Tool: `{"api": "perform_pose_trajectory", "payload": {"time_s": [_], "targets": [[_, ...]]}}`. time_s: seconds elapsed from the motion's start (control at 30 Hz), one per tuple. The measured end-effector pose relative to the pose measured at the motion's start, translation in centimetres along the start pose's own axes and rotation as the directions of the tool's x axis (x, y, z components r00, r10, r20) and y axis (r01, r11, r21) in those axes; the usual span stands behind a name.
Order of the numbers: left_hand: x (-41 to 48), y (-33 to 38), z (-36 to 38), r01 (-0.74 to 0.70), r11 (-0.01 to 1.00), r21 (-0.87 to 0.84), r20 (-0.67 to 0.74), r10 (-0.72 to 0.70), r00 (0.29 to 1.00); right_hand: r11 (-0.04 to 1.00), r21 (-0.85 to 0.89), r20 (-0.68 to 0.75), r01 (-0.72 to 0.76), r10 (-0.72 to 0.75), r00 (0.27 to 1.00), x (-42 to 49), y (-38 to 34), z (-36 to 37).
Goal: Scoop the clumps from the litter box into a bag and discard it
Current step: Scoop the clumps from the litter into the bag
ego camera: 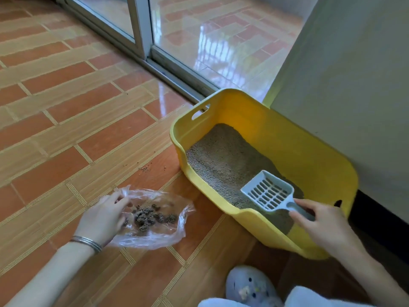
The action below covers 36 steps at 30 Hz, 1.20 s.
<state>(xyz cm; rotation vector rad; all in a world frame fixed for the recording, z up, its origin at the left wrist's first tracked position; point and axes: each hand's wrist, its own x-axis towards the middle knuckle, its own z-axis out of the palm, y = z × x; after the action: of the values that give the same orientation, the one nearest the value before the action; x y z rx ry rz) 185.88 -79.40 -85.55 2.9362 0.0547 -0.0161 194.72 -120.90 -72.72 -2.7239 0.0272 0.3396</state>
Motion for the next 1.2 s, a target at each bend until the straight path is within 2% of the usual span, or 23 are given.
{"api": "perform_pose_trajectory", "payload": {"time_s": [0.07,0.2,0.33,0.5,0.6,0.67,0.7,0.77,0.87,0.93,1.0,1.1,1.2], "targets": [[0.2,0.2,0.1,-0.015,1.0,-0.021,0.004,0.015,1.0,0.994,-0.072,0.06,-0.083,0.088,0.994,-0.3,0.8,0.2],[0.3,0.3,0.5,-0.038,0.999,-0.028,0.004,0.039,0.999,0.956,-0.261,0.137,-0.133,0.173,0.975,0.3,0.8,1.7],[0.6,-0.4,0.9,-0.053,0.998,-0.033,-0.011,0.053,0.999,0.898,-0.425,0.231,-0.116,0.232,0.945,1.3,0.8,3.0],[0.7,-0.9,0.7,-0.074,0.997,-0.037,-0.043,0.072,0.996,0.871,-0.482,0.209,-0.095,0.22,0.953,1.3,0.3,2.9],[0.4,-0.9,0.5,-0.07,0.997,-0.034,-0.045,0.069,0.997,0.91,-0.412,0.08,-0.04,0.08,0.994,1.2,-1.0,2.2],[0.2,-0.8,0.3,-0.061,0.998,-0.029,-0.038,0.06,0.997,0.968,-0.226,-0.029,0.107,-0.117,0.993,1.1,-2.5,2.1],[0.0,-0.7,0.3,-0.058,0.998,-0.025,-0.032,0.058,0.998,0.965,-0.119,-0.075,0.235,-0.244,0.967,1.1,-3.4,2.4],[-0.2,-0.6,0.1,-0.056,0.998,-0.01,-0.029,0.056,0.998,0.878,-0.024,-0.09,0.478,-0.478,0.874,0.9,-5.8,3.5],[-0.5,-0.5,-0.2,-0.046,0.999,0.003,-0.056,0.046,0.997,0.72,-0.018,0.086,0.694,-0.69,0.718,0.6,-9.3,6.6],[-0.6,-0.6,-0.3,-0.042,0.999,0.01,-0.077,0.043,0.996,0.671,0.015,0.227,0.741,-0.724,0.651,0.7,-10.9,9.3],[-0.9,-0.7,-0.2,-0.037,0.999,0.018,-0.095,0.038,0.995,0.643,0.015,0.302,0.766,-0.733,0.61,1.4,-12.0,12.1],[-0.9,-1.1,0.0,-0.007,0.999,0.041,-0.125,0.012,0.992,0.617,-0.082,0.385,0.783,-0.705,0.596,2.8,-12.8,15.1],[-0.7,-1.3,0.2,0.03,0.998,0.061,-0.104,-0.023,0.994,0.542,-0.204,0.487,0.815,-0.666,0.565,3.6,-13.5,16.5]]}}
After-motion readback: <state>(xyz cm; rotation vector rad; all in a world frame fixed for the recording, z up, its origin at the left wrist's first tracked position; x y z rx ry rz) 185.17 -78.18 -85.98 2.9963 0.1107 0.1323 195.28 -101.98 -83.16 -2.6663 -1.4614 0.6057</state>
